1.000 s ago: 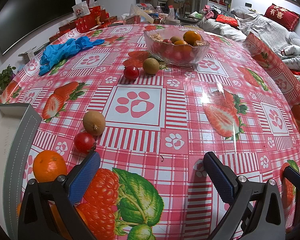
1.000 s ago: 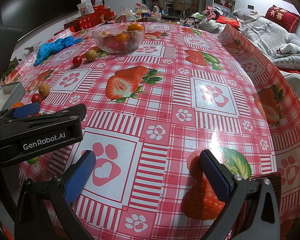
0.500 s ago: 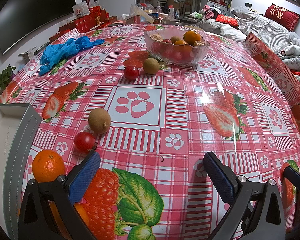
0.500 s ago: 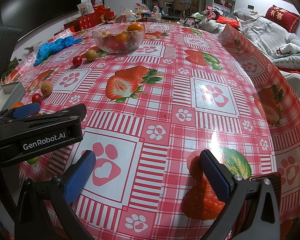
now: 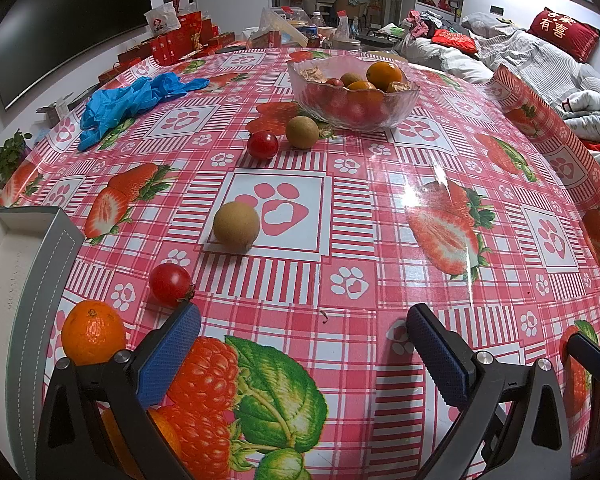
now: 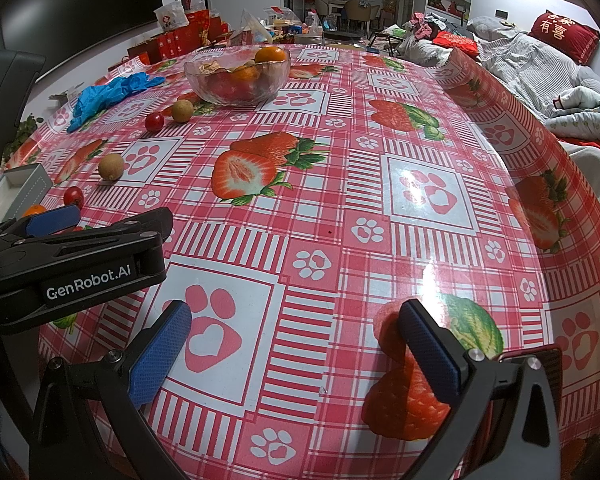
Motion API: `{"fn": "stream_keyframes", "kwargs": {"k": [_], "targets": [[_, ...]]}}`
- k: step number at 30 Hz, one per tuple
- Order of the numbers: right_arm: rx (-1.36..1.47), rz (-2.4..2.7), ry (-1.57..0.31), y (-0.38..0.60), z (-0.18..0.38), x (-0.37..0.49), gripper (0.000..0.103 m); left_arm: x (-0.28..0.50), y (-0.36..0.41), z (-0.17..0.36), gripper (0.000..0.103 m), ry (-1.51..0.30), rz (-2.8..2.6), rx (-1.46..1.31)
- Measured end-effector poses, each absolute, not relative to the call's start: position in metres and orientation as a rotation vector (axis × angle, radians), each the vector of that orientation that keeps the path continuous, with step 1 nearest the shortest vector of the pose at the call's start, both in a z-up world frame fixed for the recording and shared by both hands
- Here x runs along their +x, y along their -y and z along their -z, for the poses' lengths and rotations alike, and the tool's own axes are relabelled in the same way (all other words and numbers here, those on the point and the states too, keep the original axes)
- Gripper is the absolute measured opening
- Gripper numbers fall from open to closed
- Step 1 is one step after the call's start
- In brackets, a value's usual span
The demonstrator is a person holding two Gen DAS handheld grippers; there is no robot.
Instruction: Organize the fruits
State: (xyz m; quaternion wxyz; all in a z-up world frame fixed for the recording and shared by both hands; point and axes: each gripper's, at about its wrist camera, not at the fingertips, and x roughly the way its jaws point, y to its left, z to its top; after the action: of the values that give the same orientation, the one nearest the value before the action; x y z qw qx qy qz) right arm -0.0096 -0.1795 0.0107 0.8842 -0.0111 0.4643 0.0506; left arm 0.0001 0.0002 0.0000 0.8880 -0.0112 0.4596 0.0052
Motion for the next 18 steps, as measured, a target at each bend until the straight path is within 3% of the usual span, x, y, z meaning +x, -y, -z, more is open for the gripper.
{"fn": "stream_keyframes", "kwargs": {"k": [18], "targets": [[-0.024, -0.105, -0.966, 0.179, -0.011, -0.010, 0.103, -0.017, -0.003, -0.019, 0.103, -0.996, -0.018, -0.007]]}}
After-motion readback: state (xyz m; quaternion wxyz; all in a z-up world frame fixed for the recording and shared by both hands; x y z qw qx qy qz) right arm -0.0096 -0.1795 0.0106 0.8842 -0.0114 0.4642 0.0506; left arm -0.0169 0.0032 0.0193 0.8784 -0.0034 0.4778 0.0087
